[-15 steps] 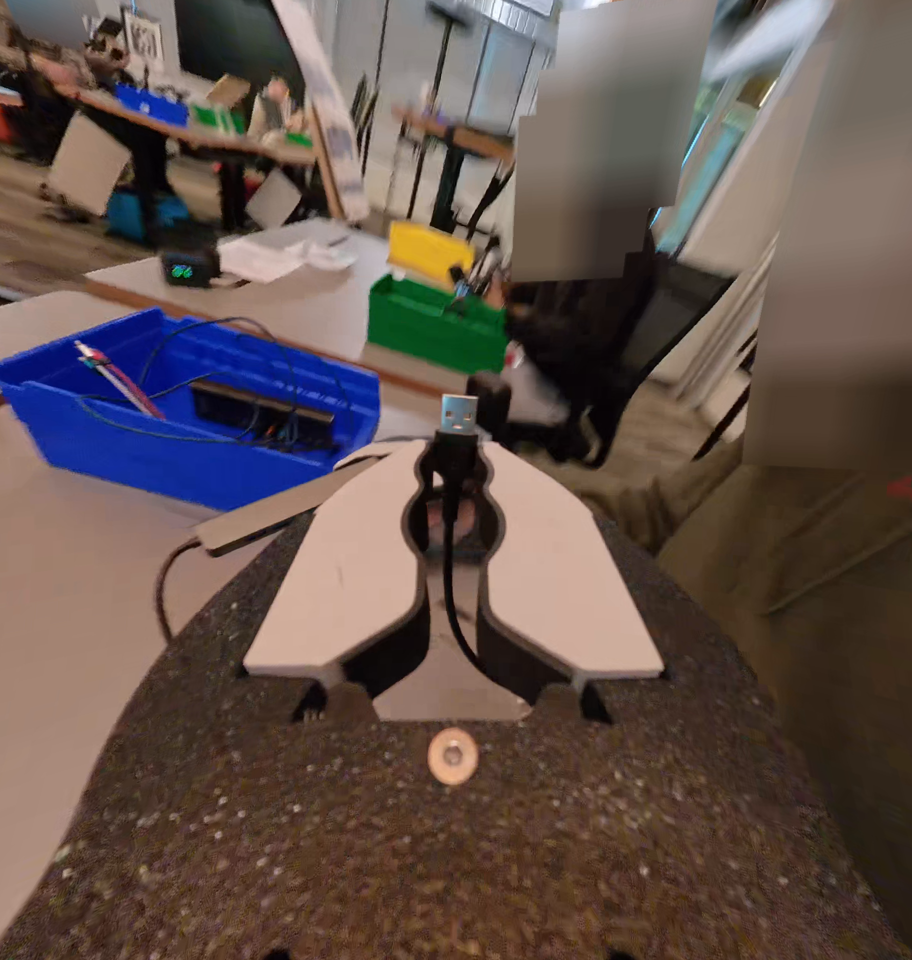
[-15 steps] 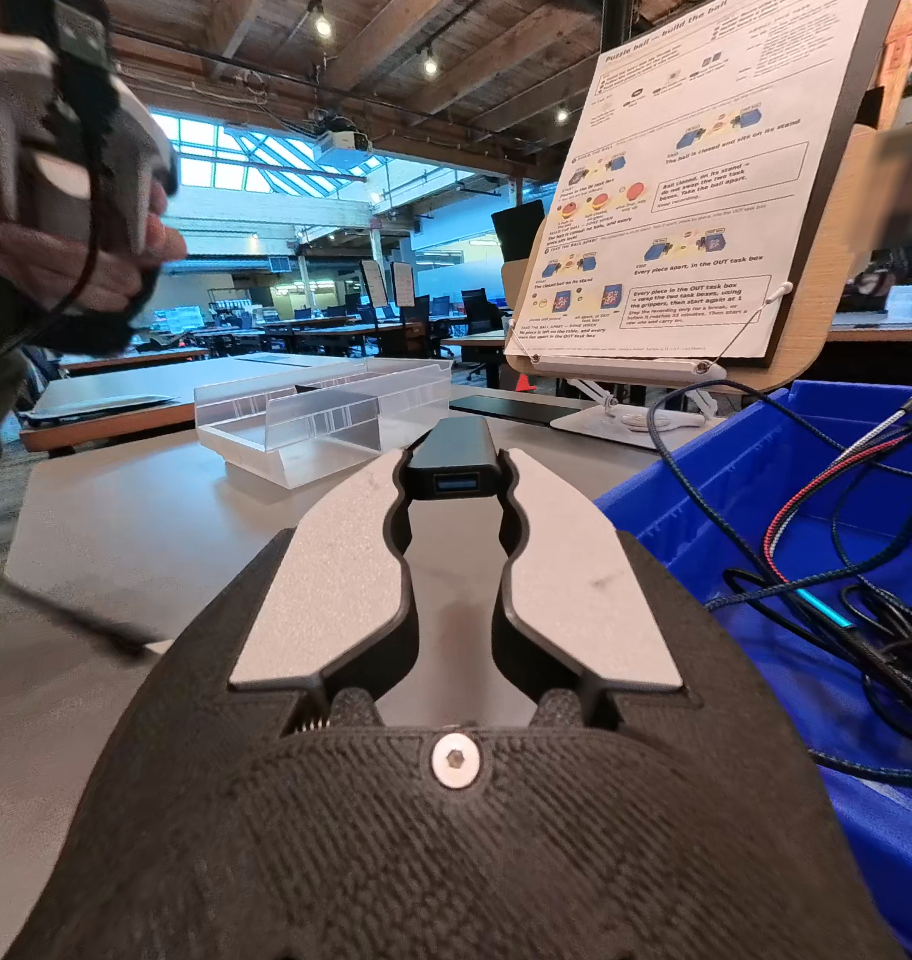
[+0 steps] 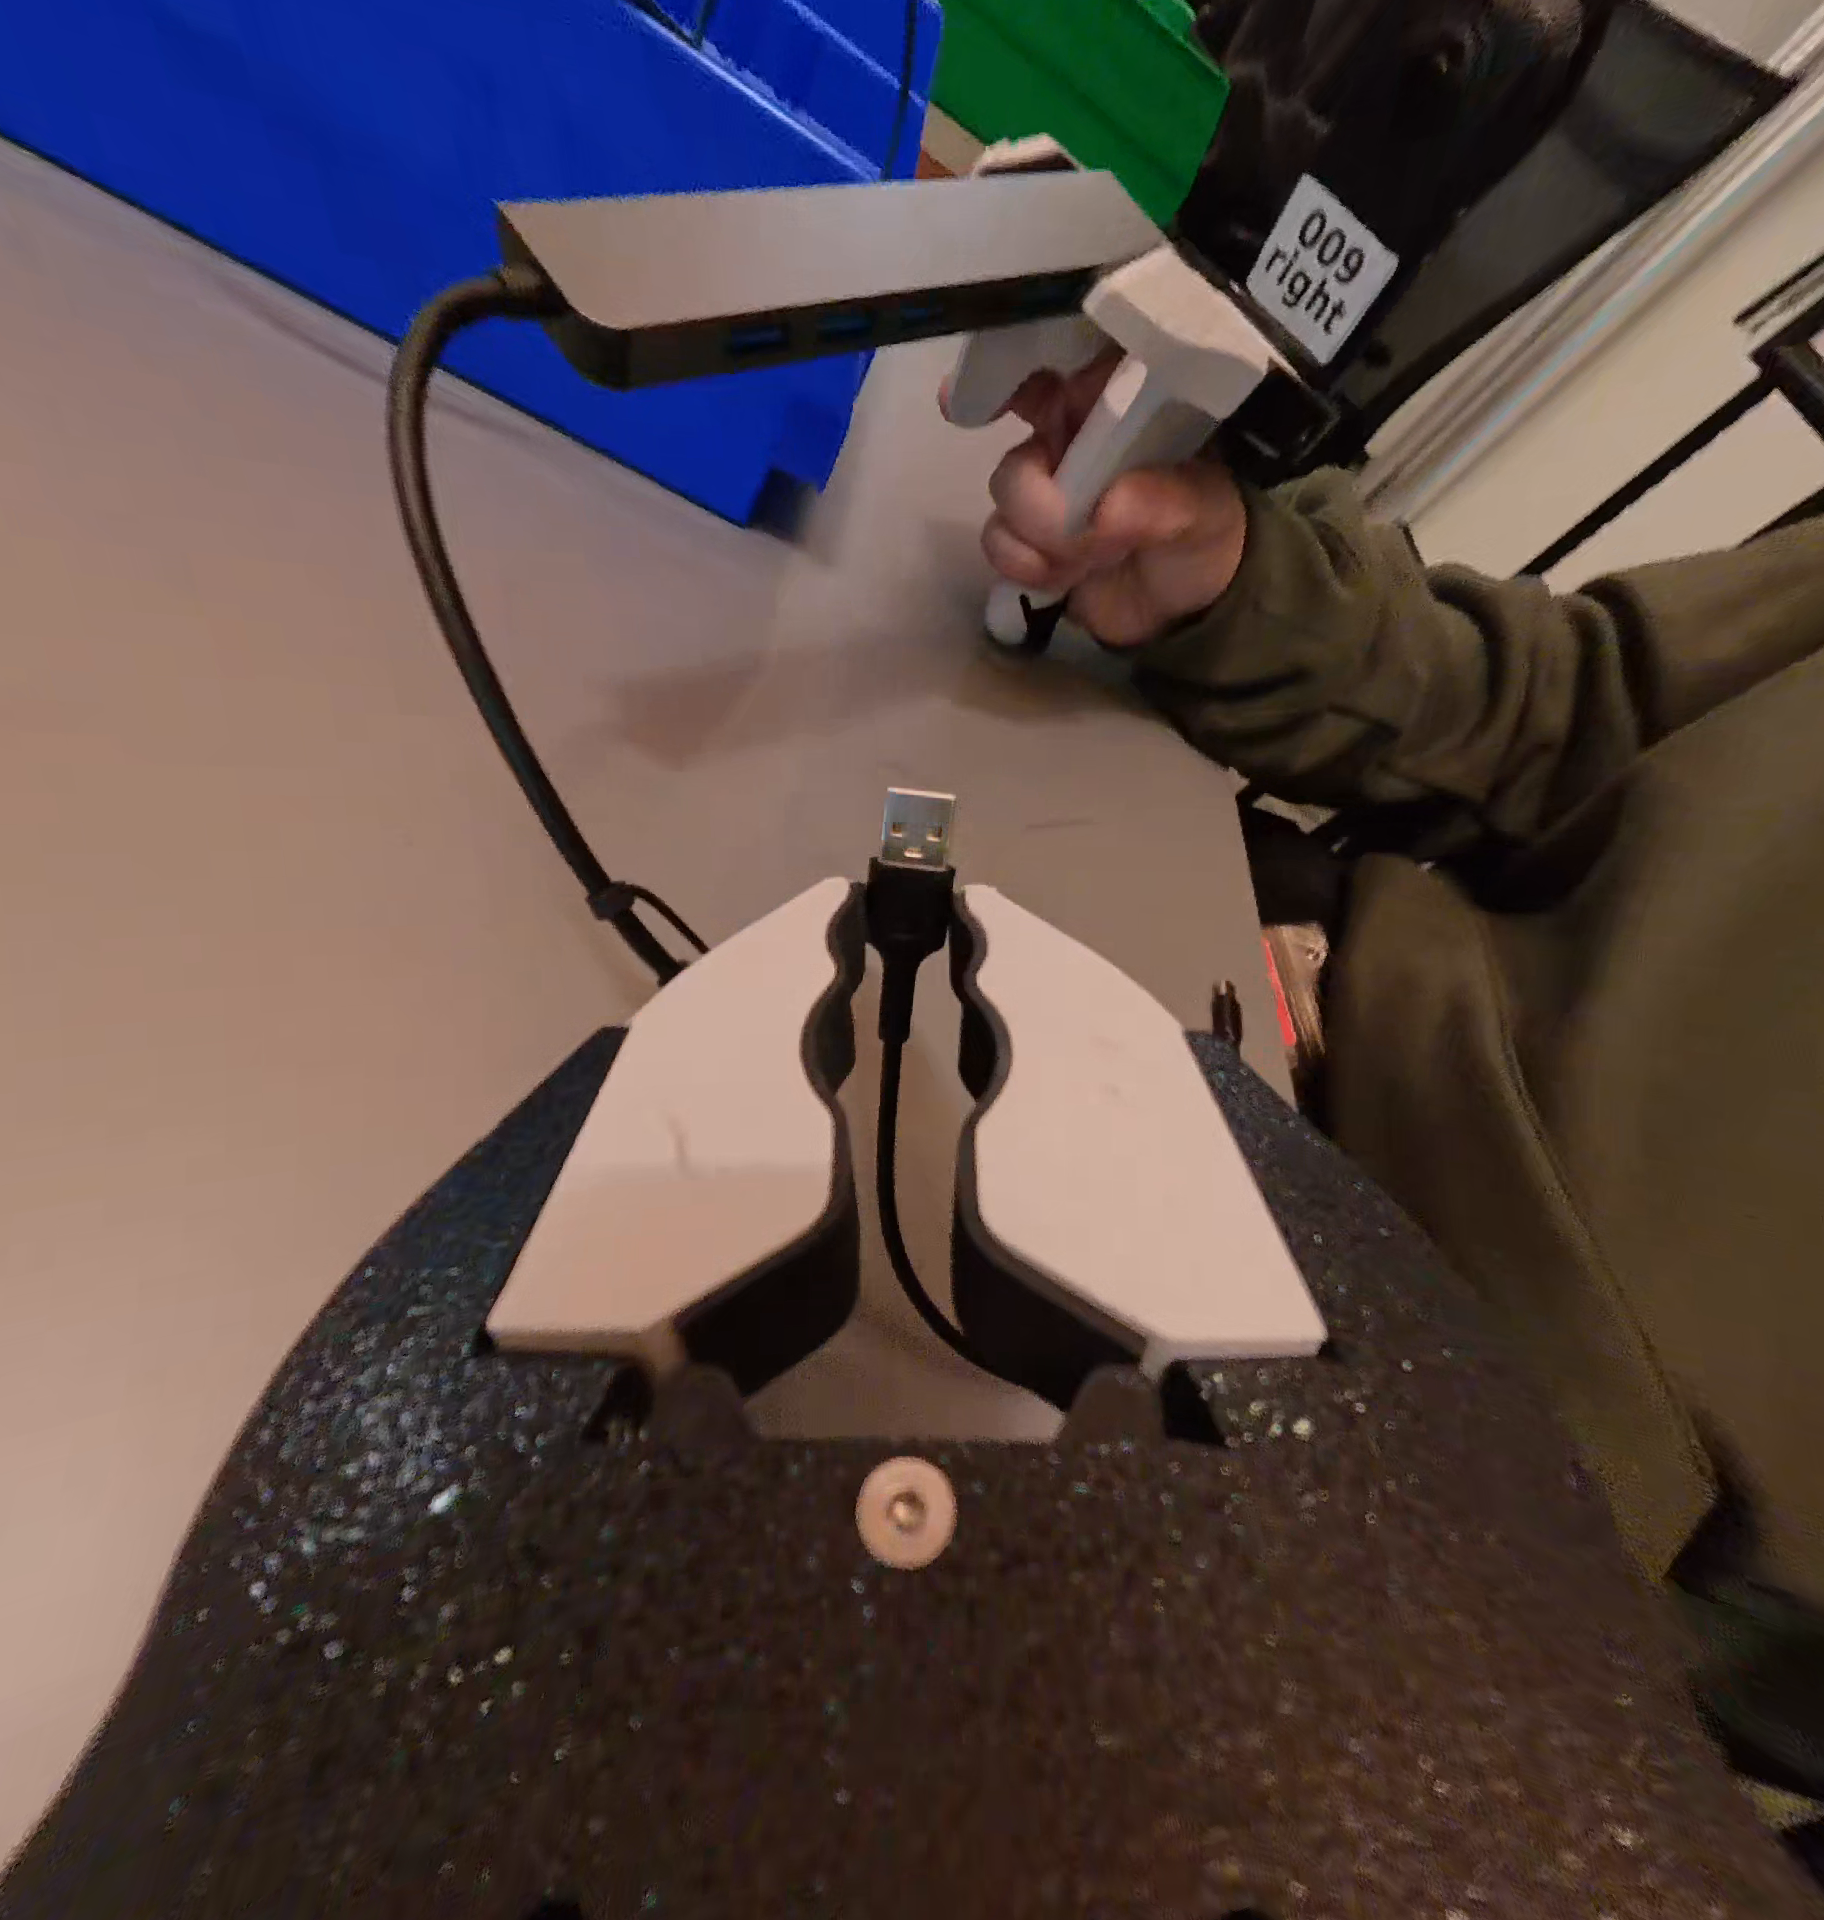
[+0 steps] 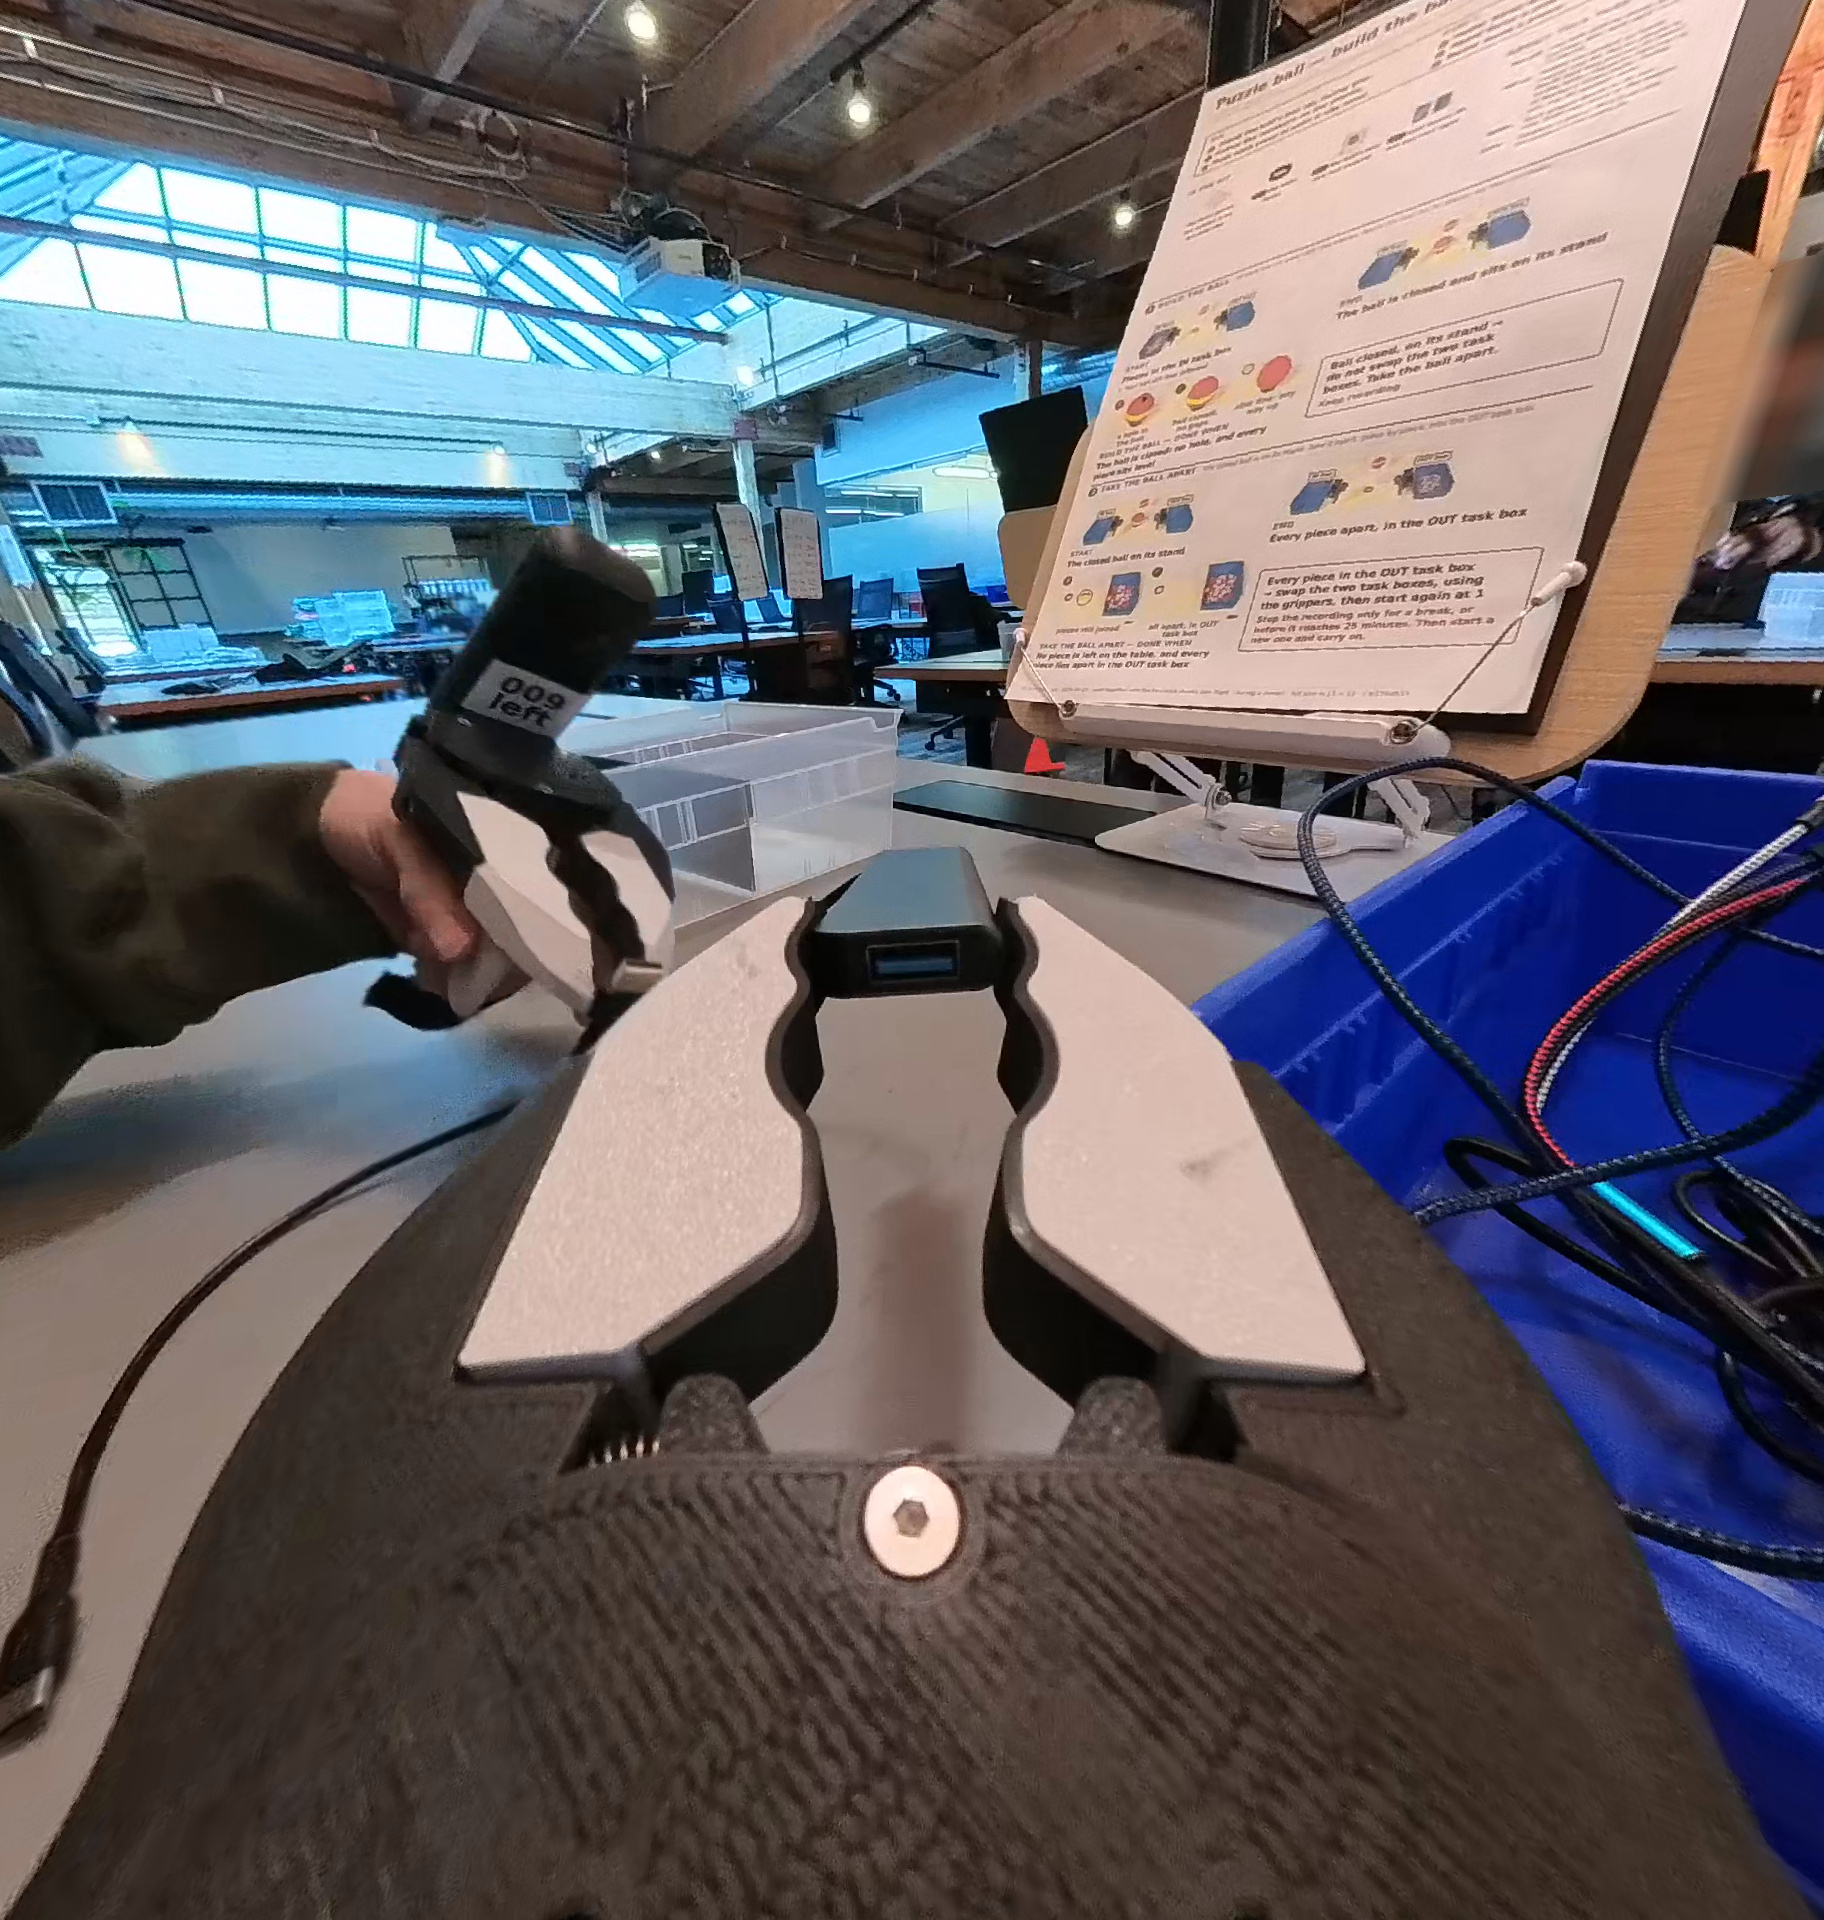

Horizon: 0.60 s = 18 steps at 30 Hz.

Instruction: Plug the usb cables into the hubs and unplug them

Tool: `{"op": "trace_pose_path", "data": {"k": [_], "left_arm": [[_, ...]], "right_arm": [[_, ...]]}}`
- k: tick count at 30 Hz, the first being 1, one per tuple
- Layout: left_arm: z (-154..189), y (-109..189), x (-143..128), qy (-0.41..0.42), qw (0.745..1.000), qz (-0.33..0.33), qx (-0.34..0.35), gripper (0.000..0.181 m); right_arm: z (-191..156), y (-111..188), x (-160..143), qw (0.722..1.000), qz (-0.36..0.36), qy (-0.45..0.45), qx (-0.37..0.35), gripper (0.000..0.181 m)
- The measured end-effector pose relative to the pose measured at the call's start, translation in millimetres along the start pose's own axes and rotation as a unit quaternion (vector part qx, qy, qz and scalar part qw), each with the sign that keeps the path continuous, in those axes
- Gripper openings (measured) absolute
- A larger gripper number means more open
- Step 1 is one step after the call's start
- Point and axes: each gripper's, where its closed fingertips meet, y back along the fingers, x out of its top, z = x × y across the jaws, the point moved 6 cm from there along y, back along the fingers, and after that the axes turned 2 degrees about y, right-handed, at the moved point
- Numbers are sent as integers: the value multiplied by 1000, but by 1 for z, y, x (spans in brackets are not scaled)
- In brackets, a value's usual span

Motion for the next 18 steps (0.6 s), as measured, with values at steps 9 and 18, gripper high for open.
{"op": "trace_pose_path", "data": {"k": [9,18], "left_arm": [[21,2,37,-27,974,182,-136,14],[14,-3,29,-96,984,142,-39,14]], "right_arm": [[1,0,0,1000,2,-6,4,31],[3,1,1,1000,6,-12,5,31]]}}
